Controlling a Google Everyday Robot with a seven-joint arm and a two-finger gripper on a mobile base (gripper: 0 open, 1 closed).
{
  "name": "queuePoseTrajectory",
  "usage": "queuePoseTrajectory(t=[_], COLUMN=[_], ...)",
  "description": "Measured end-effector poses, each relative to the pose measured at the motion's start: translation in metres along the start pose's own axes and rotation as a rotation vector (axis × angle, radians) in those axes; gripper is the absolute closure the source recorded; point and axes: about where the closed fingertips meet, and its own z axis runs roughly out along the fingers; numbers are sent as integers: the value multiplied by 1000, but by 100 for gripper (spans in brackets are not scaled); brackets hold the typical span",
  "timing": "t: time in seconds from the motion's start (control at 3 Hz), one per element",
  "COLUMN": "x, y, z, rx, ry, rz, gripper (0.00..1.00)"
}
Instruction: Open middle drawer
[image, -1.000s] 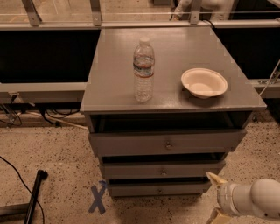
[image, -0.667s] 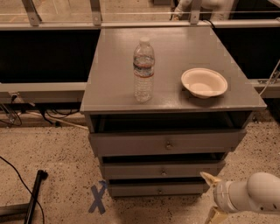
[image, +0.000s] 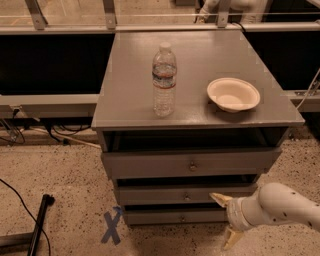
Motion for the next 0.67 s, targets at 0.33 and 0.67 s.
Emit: queuePoseTrajectory(t=[0.33, 0.67], x=[6, 16], y=[-14, -33], z=[19, 41], rx=[-5, 6], ry=[2, 18], rz=[-34, -75], gripper=[0, 0])
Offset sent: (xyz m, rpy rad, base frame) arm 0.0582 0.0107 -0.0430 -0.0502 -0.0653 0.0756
